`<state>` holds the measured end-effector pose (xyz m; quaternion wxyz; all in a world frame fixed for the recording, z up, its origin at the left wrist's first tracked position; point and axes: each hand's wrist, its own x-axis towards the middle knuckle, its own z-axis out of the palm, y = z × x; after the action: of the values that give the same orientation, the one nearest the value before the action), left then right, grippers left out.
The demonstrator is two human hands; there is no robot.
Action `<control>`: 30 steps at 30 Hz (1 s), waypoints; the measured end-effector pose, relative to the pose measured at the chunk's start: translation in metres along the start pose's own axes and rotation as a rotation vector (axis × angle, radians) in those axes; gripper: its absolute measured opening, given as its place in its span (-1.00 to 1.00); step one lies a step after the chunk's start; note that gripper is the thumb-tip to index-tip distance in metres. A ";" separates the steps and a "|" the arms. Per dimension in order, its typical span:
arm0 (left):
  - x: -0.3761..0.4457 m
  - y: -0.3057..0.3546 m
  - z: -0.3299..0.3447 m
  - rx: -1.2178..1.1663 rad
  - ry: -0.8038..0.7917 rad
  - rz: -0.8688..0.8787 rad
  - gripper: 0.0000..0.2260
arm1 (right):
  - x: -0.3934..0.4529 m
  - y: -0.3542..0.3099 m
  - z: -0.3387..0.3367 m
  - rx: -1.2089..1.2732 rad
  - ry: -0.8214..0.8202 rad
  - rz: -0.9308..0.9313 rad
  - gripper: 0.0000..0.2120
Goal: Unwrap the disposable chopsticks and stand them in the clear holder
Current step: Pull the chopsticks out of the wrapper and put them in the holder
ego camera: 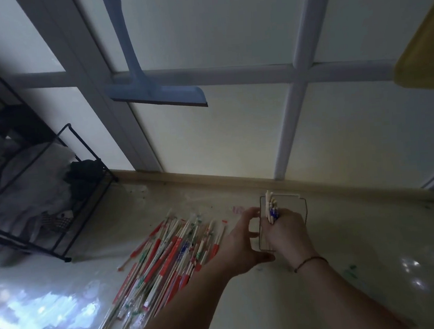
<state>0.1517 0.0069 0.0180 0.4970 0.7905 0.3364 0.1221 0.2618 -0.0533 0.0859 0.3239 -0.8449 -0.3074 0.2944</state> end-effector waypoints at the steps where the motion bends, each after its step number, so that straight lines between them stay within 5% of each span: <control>1: 0.000 -0.001 0.001 0.000 0.005 0.003 -0.14 | 0.002 0.001 0.004 0.014 0.009 0.018 -0.72; 6: 0.000 -0.004 0.002 -0.008 0.026 0.025 -0.15 | 0.010 -0.004 0.010 0.016 0.053 0.089 -0.80; 15: -0.002 -0.008 0.004 -0.017 0.019 0.045 -0.11 | 0.004 0.003 -0.002 0.036 -0.108 0.094 -0.97; 24: -0.008 -0.015 0.010 0.029 0.048 0.134 -0.10 | -0.014 0.016 0.001 -0.244 -0.212 -0.085 -0.80; 30: -0.036 -0.027 -0.003 0.191 0.004 -0.028 -0.15 | -0.020 0.028 -0.010 -0.209 -0.254 -0.187 -0.72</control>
<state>0.1123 -0.0076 0.0012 0.4206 0.8292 0.3586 0.0839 0.2654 -0.0878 0.0781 0.2188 -0.7978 -0.4520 0.3337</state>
